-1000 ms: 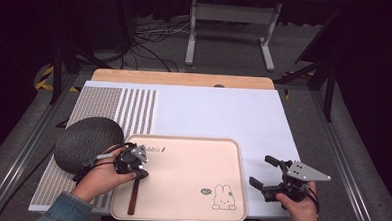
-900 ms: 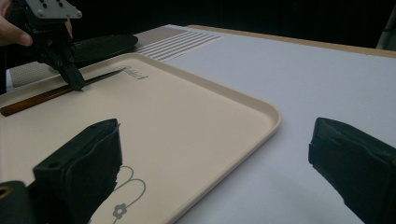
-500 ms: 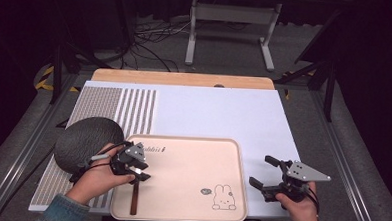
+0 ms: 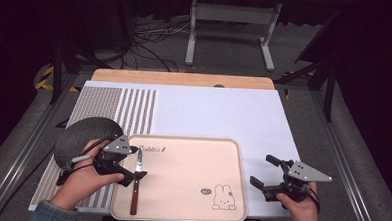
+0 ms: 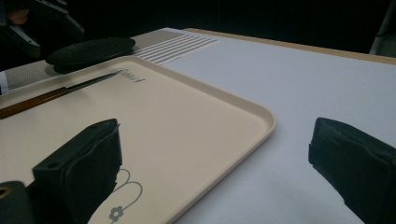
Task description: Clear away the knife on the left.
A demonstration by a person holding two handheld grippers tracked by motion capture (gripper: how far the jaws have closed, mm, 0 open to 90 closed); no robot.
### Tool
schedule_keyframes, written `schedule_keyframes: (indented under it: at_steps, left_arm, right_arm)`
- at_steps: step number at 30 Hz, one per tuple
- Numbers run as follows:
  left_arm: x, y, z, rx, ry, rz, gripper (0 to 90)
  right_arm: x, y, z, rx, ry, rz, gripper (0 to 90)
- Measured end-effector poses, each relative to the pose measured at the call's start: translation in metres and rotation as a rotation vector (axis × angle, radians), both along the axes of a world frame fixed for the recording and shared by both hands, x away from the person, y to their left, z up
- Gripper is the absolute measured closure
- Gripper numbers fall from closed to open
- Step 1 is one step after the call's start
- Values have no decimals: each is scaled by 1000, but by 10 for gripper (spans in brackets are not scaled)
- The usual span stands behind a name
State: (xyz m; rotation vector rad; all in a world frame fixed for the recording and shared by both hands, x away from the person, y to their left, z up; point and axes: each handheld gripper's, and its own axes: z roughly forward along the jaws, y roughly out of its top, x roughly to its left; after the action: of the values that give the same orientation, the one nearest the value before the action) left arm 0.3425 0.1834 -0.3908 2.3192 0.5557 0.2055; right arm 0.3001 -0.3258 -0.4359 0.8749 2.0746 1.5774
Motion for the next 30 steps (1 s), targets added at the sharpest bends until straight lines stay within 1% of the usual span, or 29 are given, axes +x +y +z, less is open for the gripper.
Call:
schedule_keyframes:
  at_steps: [2,5,6,7,8,10,12,15,18,19,20,21,22,24,27,29,30]
  left_arm:
    - [-1,4,2,-13,-19,17,133]
    - [-3,11,4,-40,-37,38,108]
    - [-4,16,5,-58,-49,55,96]
    - [-4,16,5,-58,-49,55,89]
    - [-4,18,5,-81,-51,61,89]
    - [-6,24,5,-119,-68,87,84]
    - [-8,30,5,-142,-90,106,76]
    - [-11,37,2,-165,-119,125,67]
    - [-14,45,0,-185,-134,144,57]
    - [-15,47,-1,-198,-139,153,51]
    - [-16,50,-2,-209,-153,156,47]
    - [-17,53,-3,-221,-159,158,47]
    - [-19,56,-4,-244,-168,164,44]
    - [-22,62,-7,-273,-194,178,39]
    - [-25,68,-11,-290,-217,192,40]
    - [-27,73,-15,-304,-215,204,41]
    - [-29,75,-16,-309,-224,210,44]
  right_arm:
    - [0,0,0,0,-3,1,36]
    - [0,0,0,-1,-5,0,36]
    - [0,0,1,-1,-7,-1,36]
    - [0,0,1,-1,-7,-1,36]
    - [-1,0,1,1,-7,0,36]
    - [-1,0,1,-3,-8,-2,36]
    - [-1,0,1,-4,-9,-2,36]
    - [-1,0,1,-8,-10,-4,35]
    - [-1,-1,1,-12,-11,-7,35]
    - [-1,-1,1,-12,-11,-8,35]
    - [-1,-1,1,-12,-12,-9,34]
    - [-1,-1,1,-11,-13,-9,34]
    - [-1,-1,1,-12,-14,-9,34]
    - [-1,-1,1,-15,-18,-10,35]
    - [-1,-1,0,-19,-22,-10,34]
    - [-1,-1,0,-20,-25,-14,34]
    - [-2,-1,0,-20,-26,-16,33]
